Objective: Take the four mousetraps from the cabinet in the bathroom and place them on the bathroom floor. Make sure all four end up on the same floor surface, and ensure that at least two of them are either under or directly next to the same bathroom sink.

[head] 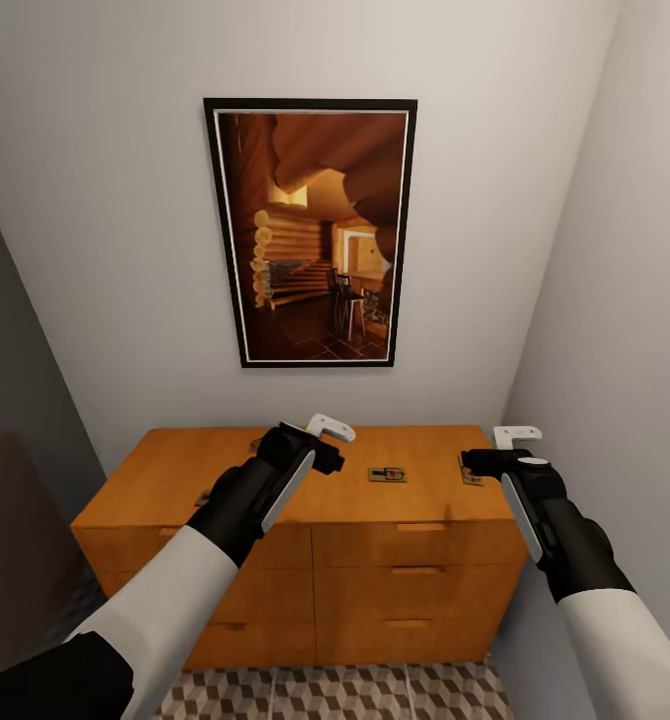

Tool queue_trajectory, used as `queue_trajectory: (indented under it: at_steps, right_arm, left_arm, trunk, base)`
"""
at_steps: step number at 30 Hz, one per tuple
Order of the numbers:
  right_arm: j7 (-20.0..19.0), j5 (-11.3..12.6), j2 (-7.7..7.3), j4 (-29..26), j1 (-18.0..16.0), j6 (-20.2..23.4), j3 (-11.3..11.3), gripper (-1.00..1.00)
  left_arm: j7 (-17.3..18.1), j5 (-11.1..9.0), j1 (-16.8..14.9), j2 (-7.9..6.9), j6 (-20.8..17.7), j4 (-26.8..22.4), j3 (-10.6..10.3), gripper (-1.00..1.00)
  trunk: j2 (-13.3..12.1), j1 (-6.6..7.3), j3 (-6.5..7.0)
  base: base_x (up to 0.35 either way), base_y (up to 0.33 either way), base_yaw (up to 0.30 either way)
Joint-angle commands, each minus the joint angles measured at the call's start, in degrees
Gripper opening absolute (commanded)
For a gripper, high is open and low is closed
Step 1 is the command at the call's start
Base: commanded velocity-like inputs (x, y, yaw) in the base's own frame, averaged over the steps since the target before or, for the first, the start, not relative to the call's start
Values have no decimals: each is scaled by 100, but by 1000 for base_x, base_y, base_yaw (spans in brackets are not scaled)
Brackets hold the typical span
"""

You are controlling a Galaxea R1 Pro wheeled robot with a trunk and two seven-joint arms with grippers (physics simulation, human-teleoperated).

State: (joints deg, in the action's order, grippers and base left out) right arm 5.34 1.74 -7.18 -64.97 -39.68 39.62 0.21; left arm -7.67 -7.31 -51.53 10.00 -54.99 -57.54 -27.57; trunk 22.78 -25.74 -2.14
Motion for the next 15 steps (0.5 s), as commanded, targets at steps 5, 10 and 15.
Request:
queue_trajectory:
  at_steps: [5,10,15]
  right_arm:
    - [28,19,-2,-7,-5,28,2,100]
    - [28,19,-2,-7,-5,28,-10,100]
    - [28,19,-2,-7,-5,28,-16,100]
  left_arm:
    - [-56,-61,-6,0,-21,-3,198,100]
    - [-53,-66,-6,0,-21,-2,417,100]
    - [-51,-68,-6,0,-21,3,620,100]
  trunk:
    - [14,-4,-9]
    - [14,-4,0]
    - [14,-4,10]
  base:
    - [0,0,-150]
    - [0,0,-217]
    - [0,14,-244]
